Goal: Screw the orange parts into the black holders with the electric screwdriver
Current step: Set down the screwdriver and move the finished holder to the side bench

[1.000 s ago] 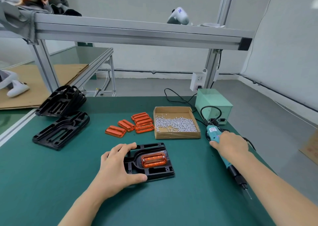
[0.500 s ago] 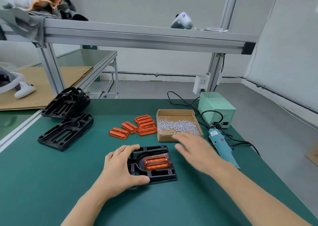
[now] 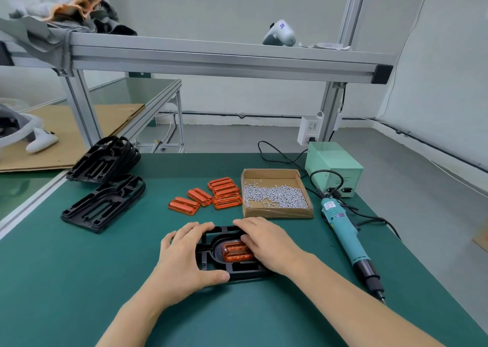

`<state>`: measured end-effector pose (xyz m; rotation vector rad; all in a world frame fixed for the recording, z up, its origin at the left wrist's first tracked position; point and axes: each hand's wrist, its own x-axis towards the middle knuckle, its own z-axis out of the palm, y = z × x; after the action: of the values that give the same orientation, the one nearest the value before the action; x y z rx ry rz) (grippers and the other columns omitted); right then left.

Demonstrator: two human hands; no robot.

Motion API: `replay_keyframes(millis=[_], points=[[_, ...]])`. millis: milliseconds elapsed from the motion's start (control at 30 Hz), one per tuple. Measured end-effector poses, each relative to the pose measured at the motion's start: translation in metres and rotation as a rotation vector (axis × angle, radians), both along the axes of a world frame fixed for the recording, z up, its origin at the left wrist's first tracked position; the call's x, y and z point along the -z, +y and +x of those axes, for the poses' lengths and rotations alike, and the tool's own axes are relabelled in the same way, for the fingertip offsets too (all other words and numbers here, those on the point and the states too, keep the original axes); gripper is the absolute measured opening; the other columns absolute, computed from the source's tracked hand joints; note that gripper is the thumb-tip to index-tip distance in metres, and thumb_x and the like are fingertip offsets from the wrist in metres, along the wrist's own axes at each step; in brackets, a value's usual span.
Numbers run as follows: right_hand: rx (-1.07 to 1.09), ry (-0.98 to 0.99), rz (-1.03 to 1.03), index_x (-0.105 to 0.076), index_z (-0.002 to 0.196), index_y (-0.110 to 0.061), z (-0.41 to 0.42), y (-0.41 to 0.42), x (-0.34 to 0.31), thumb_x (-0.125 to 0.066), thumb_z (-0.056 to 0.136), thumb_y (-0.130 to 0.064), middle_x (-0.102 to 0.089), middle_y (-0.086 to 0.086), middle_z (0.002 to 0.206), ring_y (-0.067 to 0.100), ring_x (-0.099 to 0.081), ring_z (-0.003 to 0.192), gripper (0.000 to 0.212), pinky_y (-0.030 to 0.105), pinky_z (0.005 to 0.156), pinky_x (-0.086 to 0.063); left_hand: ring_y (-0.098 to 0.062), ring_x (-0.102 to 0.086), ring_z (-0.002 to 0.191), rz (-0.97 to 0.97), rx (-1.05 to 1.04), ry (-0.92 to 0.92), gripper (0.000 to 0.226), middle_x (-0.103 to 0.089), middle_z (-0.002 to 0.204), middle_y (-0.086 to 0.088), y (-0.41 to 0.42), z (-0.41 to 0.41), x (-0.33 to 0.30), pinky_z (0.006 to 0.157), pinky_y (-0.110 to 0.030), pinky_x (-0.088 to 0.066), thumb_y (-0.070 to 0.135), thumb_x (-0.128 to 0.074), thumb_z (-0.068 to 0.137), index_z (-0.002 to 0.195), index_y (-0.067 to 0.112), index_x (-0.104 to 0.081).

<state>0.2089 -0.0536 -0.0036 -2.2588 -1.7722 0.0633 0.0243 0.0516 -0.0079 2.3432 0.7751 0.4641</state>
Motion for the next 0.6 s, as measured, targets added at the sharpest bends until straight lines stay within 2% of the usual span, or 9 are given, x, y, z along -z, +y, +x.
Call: replay_keyframes(millis=[200,300,433,533,600], points=[[0.065,-0.018,0.047,-0.042,0.143,-0.021,-0.002,0.002,0.002,-0.040,0.103,-0.031,-0.053,0.000,0.136,0.020,-0.045,0.123,0.041,0.034,0.101,-0.035,-0.019,-0.017,0.136,0.019,-0.125,-0.028,0.091,-0.034,0.145,0.011,0.009,-0.011,-0.002,0.113,-0.036,-0.015,0.053,-0.081,0.060,0.138,0.042,-0.034],[0.102,0.056,0.077,-0.043,0.143,-0.025,-0.004,0.002,0.004,-0.043,0.102,-0.034,-0.055,-0.001,0.127,0.019,-0.047,0.119,0.042,0.034,0.096,-0.040,-0.015,-0.028,0.135,0.056,-0.226,-0.054,0.083,-0.043,0.138,0.010,0.010,-0.016,-0.001,0.113,-0.036,-0.012,0.050,-0.080,0.065,0.135,0.033,-0.039],[0.148,0.175,0.113,-0.044,0.142,-0.025,-0.012,0.003,0.008,-0.045,0.099,-0.040,-0.052,-0.002,0.124,0.019,-0.051,0.115,0.046,0.032,0.093,-0.042,-0.017,-0.035,0.133,0.062,-0.381,-0.025,0.064,-0.049,0.136,0.004,0.007,-0.021,0.000,0.110,-0.037,-0.016,0.045,-0.073,0.077,0.132,0.026,-0.044],[0.149,0.240,0.156,-0.047,0.139,-0.020,-0.022,0.005,0.013,-0.043,0.100,-0.034,-0.050,0.000,0.126,0.017,-0.046,0.119,0.041,0.032,0.098,-0.039,-0.018,-0.040,0.127,0.025,-0.393,-0.010,0.048,-0.053,0.129,0.002,-0.003,-0.022,0.000,0.109,-0.036,-0.018,0.043,-0.065,0.084,0.126,0.026,-0.047],[0.140,0.283,0.182,-0.046,0.139,-0.016,-0.028,0.007,0.015,-0.040,0.102,-0.026,-0.048,0.001,0.131,0.016,-0.041,0.125,0.039,0.030,0.102,-0.034,-0.018,-0.042,0.125,-0.016,-0.377,-0.016,0.044,-0.052,0.130,0.003,-0.012,-0.021,0.001,0.109,-0.036,-0.020,0.043,-0.060,0.088,0.127,0.027,-0.048]])
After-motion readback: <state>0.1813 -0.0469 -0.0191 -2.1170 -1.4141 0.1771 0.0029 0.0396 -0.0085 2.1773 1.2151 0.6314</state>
